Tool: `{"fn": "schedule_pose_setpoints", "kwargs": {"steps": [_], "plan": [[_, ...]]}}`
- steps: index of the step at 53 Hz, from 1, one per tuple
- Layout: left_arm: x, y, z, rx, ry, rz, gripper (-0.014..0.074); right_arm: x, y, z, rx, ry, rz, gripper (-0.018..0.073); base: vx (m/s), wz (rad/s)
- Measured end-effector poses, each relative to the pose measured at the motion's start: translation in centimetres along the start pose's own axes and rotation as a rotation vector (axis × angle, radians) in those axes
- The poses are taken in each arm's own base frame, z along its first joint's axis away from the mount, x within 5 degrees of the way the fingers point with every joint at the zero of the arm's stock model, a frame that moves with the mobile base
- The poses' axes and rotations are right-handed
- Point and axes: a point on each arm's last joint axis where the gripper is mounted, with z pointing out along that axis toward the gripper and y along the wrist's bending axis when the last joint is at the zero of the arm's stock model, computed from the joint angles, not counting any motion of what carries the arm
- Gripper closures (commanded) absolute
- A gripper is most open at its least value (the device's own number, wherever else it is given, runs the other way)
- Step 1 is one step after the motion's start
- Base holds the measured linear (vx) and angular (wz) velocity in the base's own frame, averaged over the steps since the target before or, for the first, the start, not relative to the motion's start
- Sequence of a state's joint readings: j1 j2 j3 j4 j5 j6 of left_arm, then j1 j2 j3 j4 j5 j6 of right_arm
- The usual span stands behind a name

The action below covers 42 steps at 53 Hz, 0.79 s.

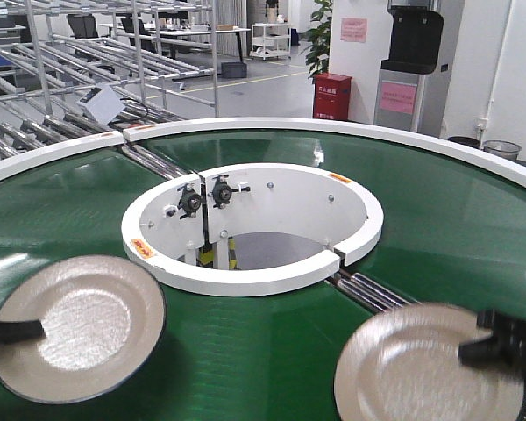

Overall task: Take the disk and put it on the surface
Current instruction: 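Lift both plates upright off the conveyor toward the robot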

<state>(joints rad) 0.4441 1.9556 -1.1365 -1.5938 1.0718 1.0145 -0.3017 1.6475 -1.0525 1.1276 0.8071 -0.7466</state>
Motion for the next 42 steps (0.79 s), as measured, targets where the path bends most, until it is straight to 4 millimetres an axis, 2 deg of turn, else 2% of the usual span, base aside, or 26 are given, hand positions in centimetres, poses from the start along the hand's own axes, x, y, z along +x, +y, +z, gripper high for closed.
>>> {"fn": "schedule_pose_setpoints", "kwargs": {"steps": [4,10,18,28,42], "plan": [[-0.2,-2.4,-0.9,0.027,-0.022,0.028,0.0598,-0.5,2.5,-2.4,-0.057,-0.089,0.006,0.0568,0.00,0.00],[-0.3,-5.9,-2.3,0.072,-0.051,0.045,0.0598,-0.5,5.2,-5.1,-0.123,-0.159,0.021,0.0568,0.00,0.00],[0.0,-8.7,-3.7,0.095,-0.055,0.057,0.0598,0.0,7.4,-7.4,-0.171,-0.187,0.018,0.0568,0.00,0.00],[0.3,-10.7,-4.6,0.107,-0.068,0.068,0.0598,0.2,8.5,-8.4,-0.222,-0.217,0.032,0.0568,0.00,0.00],[0.6,-11.2,-4.9,0.102,-0.062,0.088,0.0598,0.0,8.8,-8.5,-0.252,-0.233,0.058,0.0568,0.00,0.00]]}}
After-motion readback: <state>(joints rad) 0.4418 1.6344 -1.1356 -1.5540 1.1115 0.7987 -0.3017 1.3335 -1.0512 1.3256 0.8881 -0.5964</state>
